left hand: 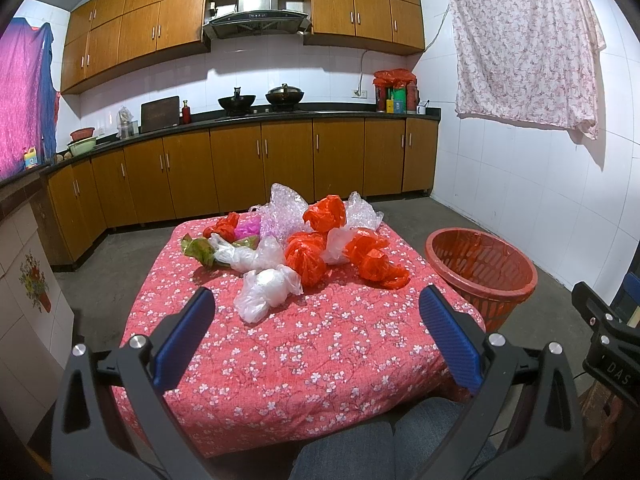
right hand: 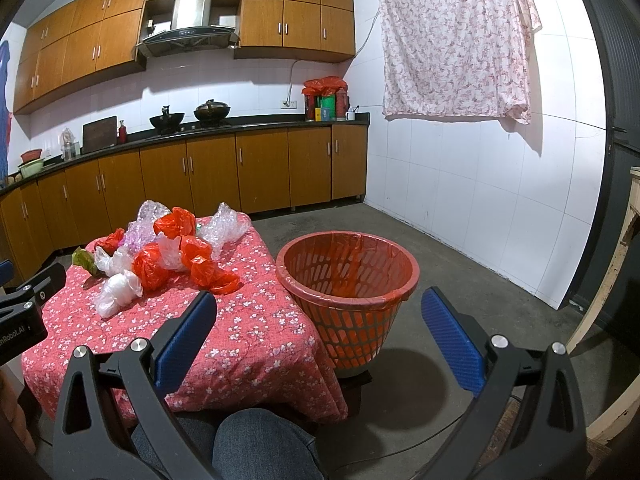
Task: Collect trash
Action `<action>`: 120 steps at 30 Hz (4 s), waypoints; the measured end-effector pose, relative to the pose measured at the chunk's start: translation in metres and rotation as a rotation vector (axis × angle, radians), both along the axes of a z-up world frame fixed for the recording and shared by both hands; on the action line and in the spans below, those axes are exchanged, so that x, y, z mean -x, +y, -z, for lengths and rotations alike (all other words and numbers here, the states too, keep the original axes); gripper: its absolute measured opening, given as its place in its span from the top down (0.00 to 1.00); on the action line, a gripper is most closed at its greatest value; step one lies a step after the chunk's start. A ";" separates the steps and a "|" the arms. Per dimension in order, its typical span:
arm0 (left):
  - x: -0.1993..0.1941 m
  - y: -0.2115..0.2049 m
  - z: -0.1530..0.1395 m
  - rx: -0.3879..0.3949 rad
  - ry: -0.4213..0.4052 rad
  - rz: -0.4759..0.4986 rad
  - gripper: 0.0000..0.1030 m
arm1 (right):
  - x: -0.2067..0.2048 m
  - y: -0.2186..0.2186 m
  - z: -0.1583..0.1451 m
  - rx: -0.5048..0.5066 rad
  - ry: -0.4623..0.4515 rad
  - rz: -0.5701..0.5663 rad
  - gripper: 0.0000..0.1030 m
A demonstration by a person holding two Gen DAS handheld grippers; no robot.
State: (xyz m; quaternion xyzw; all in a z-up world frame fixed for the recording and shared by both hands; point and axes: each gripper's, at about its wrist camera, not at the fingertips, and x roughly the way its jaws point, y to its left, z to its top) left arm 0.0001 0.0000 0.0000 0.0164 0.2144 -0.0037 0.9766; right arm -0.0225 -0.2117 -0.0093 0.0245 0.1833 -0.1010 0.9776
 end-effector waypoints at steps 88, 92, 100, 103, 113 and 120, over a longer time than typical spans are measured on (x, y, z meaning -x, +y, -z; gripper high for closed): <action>-0.217 0.099 0.106 0.093 0.355 -0.055 0.24 | -0.279 0.071 0.095 -0.087 0.416 -0.437 0.26; -0.229 0.094 0.111 0.099 0.375 -0.009 0.24 | -0.289 0.074 0.104 -0.085 0.459 -0.486 0.34; -0.242 0.084 0.124 0.112 0.447 0.069 0.44 | -0.292 0.078 0.110 -0.084 0.476 -0.539 0.50; -0.241 0.085 0.124 0.137 0.452 0.073 0.54 | -0.288 0.077 0.109 -0.089 0.475 -0.554 0.53; -0.205 0.091 0.098 0.163 0.386 0.097 0.58 | -0.262 0.068 0.096 -0.120 0.445 -0.576 0.55; -0.185 0.077 0.074 0.171 0.339 0.142 0.58 | -0.241 0.037 0.078 -0.132 0.391 -0.519 0.55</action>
